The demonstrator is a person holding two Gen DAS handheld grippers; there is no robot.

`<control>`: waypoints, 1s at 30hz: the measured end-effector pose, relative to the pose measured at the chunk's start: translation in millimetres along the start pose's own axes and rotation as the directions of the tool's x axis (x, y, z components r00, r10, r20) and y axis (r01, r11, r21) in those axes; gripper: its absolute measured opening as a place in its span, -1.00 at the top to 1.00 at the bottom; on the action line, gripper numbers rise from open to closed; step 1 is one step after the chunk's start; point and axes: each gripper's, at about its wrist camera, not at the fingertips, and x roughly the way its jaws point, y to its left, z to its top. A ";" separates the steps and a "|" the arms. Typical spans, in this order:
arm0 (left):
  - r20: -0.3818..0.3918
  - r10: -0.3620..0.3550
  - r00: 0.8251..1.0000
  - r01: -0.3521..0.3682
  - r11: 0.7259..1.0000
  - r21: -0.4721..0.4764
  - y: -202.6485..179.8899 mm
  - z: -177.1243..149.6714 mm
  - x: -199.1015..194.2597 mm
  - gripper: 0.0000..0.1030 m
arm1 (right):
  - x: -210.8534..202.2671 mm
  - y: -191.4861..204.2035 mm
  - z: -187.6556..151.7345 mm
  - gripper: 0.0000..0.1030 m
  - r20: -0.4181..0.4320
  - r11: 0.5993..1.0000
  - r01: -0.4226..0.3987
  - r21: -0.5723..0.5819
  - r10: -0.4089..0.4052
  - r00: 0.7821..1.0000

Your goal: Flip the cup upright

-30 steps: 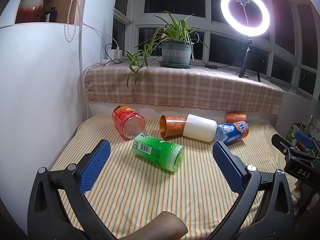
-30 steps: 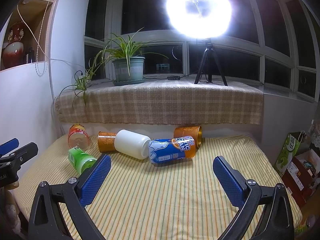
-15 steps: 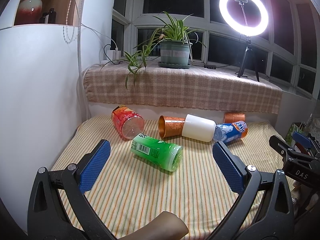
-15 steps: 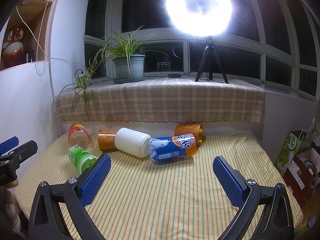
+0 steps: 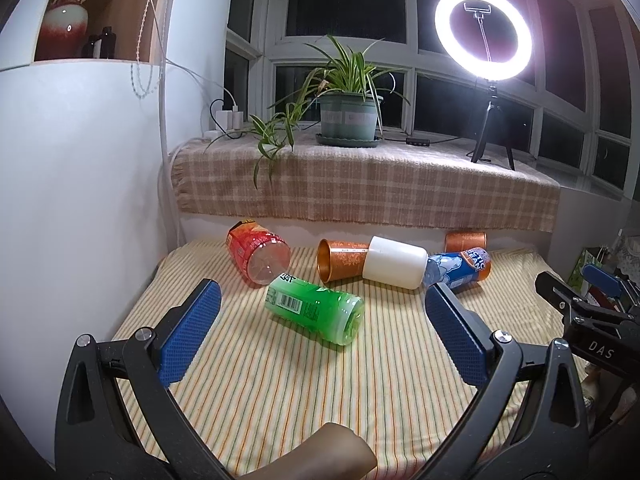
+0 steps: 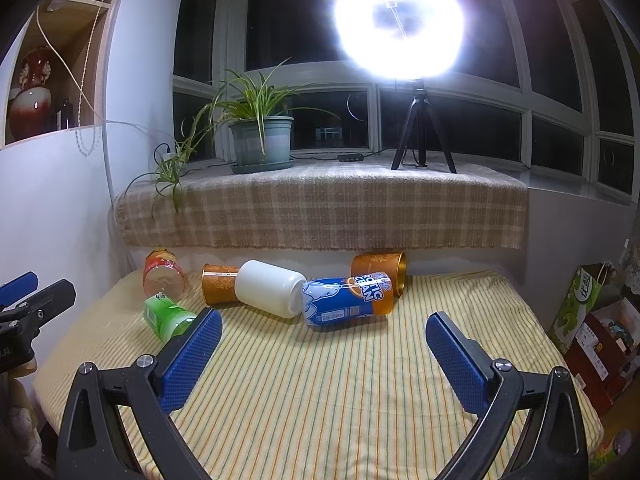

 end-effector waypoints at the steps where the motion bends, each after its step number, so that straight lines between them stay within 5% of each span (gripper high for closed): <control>1: 0.004 0.001 1.000 -0.001 1.000 0.001 0.6 0.2 -1.9 -1.00 | -1.4 0.1 1.3 -0.99 0.001 1.000 -0.004 0.002 0.004 1.000; 30: 0.029 0.009 1.000 -0.009 1.000 0.003 1.8 5.7 -32.0 -1.00 | -6.9 -5.1 11.6 -0.99 -0.028 0.997 -0.074 0.010 0.074 0.997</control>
